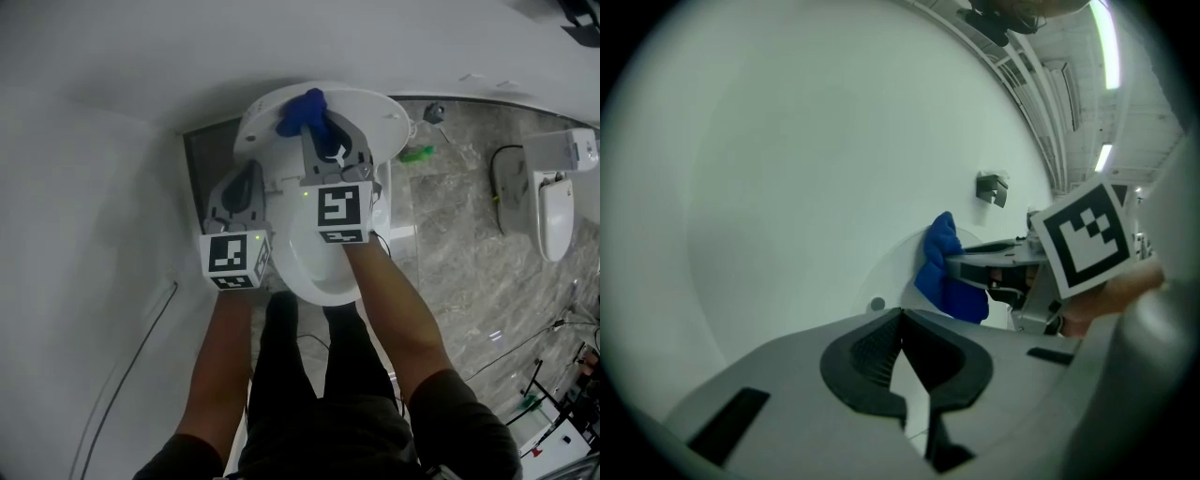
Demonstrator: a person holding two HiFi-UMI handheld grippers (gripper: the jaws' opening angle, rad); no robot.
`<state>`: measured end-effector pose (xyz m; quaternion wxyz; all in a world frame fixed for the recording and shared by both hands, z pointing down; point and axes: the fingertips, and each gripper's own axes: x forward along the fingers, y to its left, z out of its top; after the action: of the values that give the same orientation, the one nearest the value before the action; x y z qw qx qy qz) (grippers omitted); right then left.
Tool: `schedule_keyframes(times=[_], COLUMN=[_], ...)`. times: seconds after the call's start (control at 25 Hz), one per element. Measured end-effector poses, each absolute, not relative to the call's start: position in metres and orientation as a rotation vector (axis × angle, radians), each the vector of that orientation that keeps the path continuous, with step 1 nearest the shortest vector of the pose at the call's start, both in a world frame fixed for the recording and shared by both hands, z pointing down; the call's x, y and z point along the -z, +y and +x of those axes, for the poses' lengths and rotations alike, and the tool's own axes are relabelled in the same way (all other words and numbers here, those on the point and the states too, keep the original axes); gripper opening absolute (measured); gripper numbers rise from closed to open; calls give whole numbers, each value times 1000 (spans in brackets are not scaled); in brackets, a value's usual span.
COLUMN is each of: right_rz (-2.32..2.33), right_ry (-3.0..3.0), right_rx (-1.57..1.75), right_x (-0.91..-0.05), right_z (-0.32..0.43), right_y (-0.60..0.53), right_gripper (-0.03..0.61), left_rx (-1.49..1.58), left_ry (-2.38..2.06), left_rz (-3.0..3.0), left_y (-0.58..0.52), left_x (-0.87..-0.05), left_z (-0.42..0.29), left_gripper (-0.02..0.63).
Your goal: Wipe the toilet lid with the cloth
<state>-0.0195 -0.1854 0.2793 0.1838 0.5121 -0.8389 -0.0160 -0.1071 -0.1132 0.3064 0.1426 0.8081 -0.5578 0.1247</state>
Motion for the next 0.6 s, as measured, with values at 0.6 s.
schedule_keyframes(times=[0.6], right_rz=[1713], right_ry=[-2122], right_rx=[37], right_x=[-288], right_z=[110], right_y=[-196], right_gripper=[63], left_rx=[-362], left_ry=[-1560], left_rz=[2380], left_y=[-117], left_x=[-307], left_z=[-61], left_gripper=[12])
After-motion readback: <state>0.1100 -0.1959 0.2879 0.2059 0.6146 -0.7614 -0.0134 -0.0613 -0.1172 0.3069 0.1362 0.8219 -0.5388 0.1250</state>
